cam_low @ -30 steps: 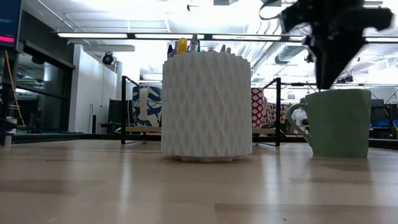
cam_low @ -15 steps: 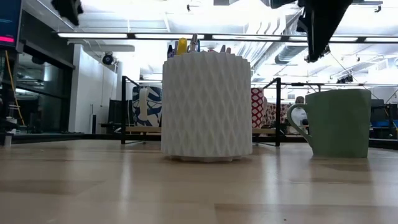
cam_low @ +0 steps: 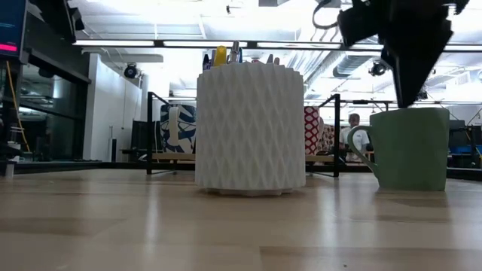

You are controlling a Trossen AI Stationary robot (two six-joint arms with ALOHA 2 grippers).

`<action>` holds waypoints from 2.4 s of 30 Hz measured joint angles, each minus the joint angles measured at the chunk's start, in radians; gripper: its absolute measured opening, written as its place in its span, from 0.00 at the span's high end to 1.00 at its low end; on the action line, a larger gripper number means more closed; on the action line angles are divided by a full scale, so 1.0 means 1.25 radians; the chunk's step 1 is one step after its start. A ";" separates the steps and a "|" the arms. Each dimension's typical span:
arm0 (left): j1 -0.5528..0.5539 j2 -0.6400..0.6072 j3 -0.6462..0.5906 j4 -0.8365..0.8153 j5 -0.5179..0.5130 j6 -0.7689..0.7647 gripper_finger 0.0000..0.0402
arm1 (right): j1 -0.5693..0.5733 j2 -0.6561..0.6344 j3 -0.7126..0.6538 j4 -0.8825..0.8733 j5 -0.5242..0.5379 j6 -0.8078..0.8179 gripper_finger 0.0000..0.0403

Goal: Place coffee mugs
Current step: Put the green mug into the shelf

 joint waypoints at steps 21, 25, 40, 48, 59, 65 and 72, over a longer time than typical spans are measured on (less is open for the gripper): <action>0.001 -0.025 0.000 0.049 -0.017 -0.001 0.78 | -0.005 0.000 -0.188 0.241 0.008 0.041 0.79; 0.000 -0.025 0.000 0.054 -0.022 0.000 0.78 | -0.020 0.000 -0.186 0.243 0.008 0.044 0.97; 0.001 -0.025 0.000 0.067 -0.025 0.021 0.78 | -0.139 0.000 0.070 0.117 0.180 -0.224 1.00; 0.001 -0.025 0.000 0.071 -0.025 0.066 0.78 | -0.210 -0.001 0.258 0.163 0.251 -0.443 1.00; 0.001 -0.012 0.000 0.107 -0.026 0.069 0.78 | -0.289 0.132 0.383 0.285 0.131 -0.690 1.00; 0.001 0.003 0.000 0.107 -0.027 0.069 0.78 | -0.332 0.291 0.564 0.165 0.070 -0.774 1.00; 0.000 0.023 0.000 0.107 -0.027 0.070 0.78 | -0.359 0.454 0.737 0.084 0.044 -0.846 1.00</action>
